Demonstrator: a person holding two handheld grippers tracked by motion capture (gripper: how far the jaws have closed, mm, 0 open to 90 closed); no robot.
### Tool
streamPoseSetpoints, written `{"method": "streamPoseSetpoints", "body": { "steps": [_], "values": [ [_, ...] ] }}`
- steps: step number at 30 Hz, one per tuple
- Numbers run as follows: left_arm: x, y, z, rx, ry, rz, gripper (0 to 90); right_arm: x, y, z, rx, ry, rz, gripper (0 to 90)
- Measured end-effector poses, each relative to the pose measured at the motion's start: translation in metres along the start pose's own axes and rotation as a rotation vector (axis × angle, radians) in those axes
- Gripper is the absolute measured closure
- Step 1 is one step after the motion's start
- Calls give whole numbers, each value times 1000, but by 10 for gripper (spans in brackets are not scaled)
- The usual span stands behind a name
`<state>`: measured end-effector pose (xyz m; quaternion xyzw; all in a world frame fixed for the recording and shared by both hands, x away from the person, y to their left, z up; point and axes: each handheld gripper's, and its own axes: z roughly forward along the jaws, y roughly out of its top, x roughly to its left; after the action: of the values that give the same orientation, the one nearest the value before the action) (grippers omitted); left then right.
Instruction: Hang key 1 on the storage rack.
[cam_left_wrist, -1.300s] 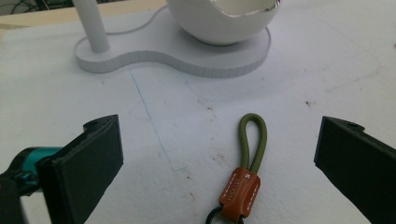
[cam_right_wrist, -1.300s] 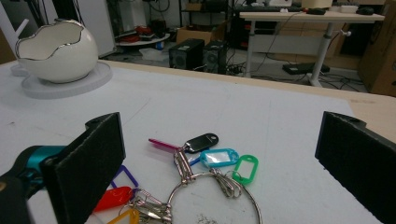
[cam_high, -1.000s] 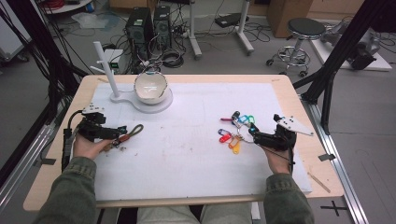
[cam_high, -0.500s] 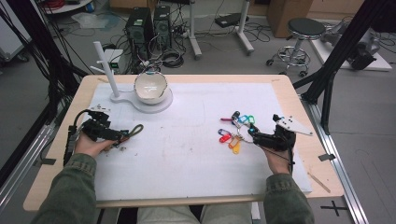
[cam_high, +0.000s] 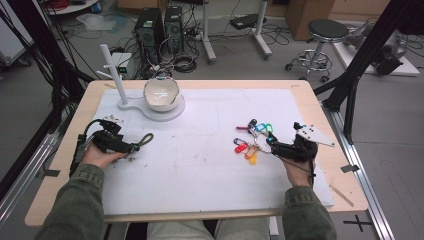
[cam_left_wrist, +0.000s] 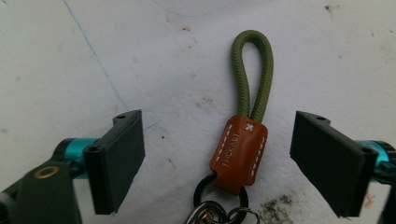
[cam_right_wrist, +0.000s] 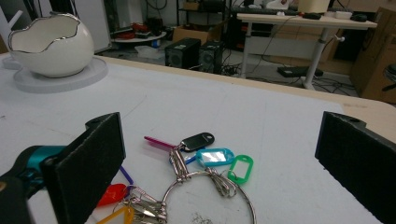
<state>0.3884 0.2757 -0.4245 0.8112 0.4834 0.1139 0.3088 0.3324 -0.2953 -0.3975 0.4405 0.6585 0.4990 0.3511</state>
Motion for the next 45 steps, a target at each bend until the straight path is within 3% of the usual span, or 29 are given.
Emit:
{"method": "streamPoseSetpoints", "body": {
  "steps": [7,11,15,17,18,27,35,39,42,45],
  "values": [
    [-1,-1,1,11,-15,8,293,0,0,-1,3,-1,1,7],
    [-2,-1,2,42,-27,22,350,-1,-1,-1,-1,-6,-4,7],
    [-3,-2,2,51,-9,26,471,0,-1,-2,0,-8,-2,7],
    [-2,-2,1,50,-14,31,597,0,-1,-2,0,-8,-4,7],
    [-2,-2,1,48,-13,30,614,0,-1,-2,1,-7,-2,7],
    [1,-2,-3,26,-32,17,681,0,-1,-2,0,-7,-5,7],
    [6,-4,-18,-4,-33,-7,698,0,-1,-3,-4,-17,-4,7],
    [10,-5,-29,-37,-34,-45,703,0,-2,-3,0,-19,-2,7],
    [15,-1,-39,-41,0,-87,708,0,-2,-3,1,-20,-2,7],
    [20,3,-51,-105,-27,-118,709,0,-2,-3,-1,-22,-2,7]
  ]
}}
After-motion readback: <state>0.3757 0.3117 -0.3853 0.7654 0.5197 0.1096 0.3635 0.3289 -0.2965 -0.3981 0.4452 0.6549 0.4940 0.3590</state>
